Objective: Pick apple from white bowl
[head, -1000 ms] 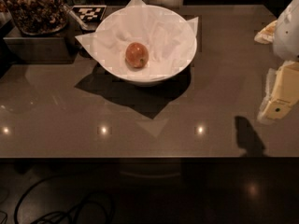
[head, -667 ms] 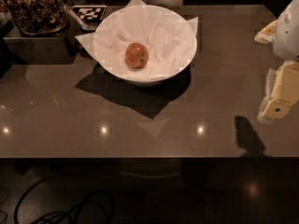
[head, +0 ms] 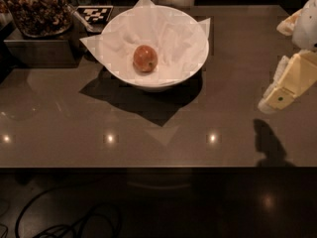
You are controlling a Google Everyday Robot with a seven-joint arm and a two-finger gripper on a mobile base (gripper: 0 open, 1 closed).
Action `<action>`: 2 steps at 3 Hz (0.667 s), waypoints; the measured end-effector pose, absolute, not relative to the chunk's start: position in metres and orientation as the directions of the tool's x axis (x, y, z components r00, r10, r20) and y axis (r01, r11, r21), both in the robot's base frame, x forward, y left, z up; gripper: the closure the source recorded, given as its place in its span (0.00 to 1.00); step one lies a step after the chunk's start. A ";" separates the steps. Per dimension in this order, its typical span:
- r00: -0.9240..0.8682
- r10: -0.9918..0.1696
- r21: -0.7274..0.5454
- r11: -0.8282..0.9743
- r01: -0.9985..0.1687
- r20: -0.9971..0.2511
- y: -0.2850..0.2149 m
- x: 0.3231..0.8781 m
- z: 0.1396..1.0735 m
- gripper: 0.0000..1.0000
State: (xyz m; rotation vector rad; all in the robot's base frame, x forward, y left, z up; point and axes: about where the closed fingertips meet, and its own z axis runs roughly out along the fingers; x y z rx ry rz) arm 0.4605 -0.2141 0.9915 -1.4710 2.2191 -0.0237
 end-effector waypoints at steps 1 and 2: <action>-0.426 -0.719 -0.186 0.602 -0.777 -0.549 -0.215 0.488 0.999 0.00; -0.440 -0.557 -0.062 0.666 -0.743 -0.705 -0.197 0.519 1.004 0.00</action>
Offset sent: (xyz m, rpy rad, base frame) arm 0.0962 0.0345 0.0272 0.7356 -0.0532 -0.2540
